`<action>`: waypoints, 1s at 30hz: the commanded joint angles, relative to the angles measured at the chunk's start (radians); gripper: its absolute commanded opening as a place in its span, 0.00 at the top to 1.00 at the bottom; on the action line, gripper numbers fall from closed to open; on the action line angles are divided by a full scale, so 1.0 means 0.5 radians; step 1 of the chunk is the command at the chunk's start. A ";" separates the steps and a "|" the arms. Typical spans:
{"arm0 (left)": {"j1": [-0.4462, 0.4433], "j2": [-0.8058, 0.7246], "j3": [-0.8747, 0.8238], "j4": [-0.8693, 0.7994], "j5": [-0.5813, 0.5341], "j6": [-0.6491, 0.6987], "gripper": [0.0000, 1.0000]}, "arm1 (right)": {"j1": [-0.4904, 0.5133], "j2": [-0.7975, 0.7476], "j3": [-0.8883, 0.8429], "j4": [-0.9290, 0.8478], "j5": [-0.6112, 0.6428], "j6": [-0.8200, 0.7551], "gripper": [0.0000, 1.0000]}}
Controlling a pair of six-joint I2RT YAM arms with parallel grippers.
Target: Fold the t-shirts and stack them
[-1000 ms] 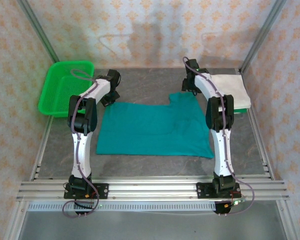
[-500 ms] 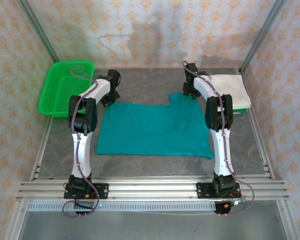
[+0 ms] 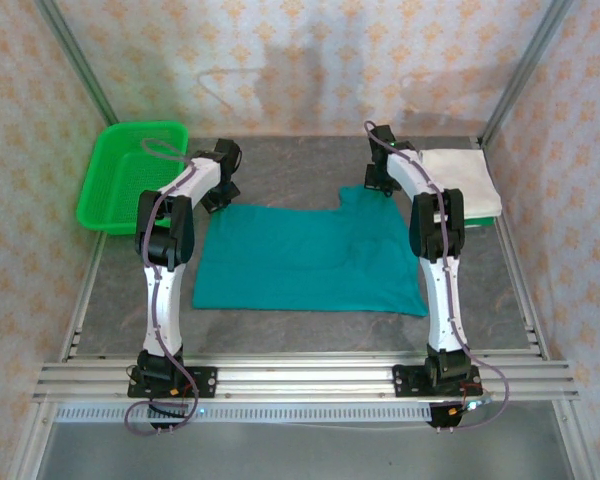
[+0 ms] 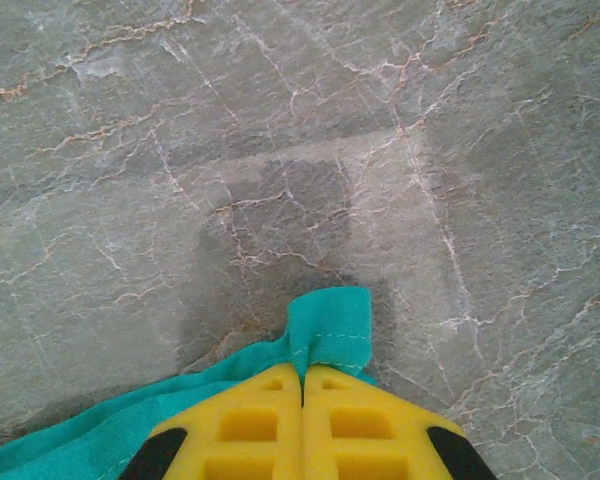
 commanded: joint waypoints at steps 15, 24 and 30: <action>0.006 -0.469 -0.249 0.002 0.110 0.030 1.00 | -0.015 -0.933 -0.960 0.462 -0.095 0.119 1.00; 0.008 -0.782 -0.495 0.021 0.084 0.009 1.00 | -0.008 -1.378 -1.341 0.520 -0.167 0.157 1.00; 0.004 -1.010 -0.663 0.018 0.113 0.011 1.00 | -0.005 -1.658 -1.584 0.507 -0.196 0.181 1.00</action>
